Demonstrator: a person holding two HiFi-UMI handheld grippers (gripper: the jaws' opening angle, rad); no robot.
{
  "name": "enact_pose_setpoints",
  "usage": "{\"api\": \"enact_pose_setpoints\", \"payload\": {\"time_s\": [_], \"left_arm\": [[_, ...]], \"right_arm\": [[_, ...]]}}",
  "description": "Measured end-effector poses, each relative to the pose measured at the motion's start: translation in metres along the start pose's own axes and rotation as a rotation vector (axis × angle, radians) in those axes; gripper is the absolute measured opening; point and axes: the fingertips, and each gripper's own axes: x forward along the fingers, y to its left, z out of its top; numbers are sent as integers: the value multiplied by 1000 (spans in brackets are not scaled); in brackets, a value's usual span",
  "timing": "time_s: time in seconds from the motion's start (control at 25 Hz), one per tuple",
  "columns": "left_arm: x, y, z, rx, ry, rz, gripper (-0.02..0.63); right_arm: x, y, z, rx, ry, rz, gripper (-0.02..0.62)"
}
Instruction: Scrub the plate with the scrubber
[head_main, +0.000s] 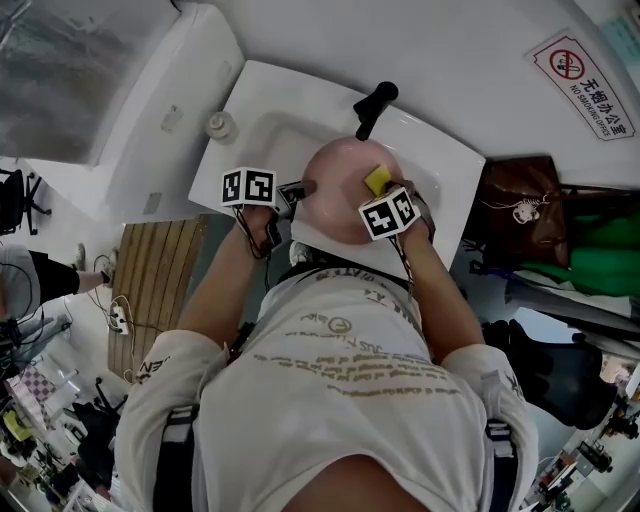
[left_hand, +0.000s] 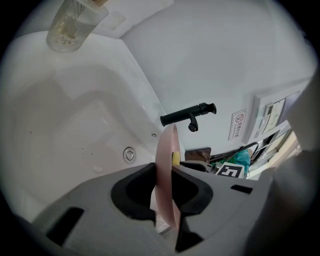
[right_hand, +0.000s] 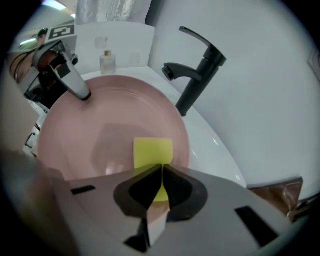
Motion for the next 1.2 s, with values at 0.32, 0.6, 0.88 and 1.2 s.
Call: {"api": "enact_pose_setpoints", "payload": {"time_s": [0.32, 0.6, 0.88, 1.2], "left_arm": [[-1, -4, -4, -2, 9, -21, 64], [1, -1, -9, 9, 16, -3, 66], [4, 4, -10, -14, -2, 12, 65], [4, 11, -5, -48, -32, 24, 64]], "right_arm": [[-2, -14, 30, 149, -133, 79, 35], [-1, 19, 45, 188, -151, 244, 35], [-12, 53, 54, 148, -151, 302, 35], [-30, 102, 47, 37, -146, 382, 35]]}}
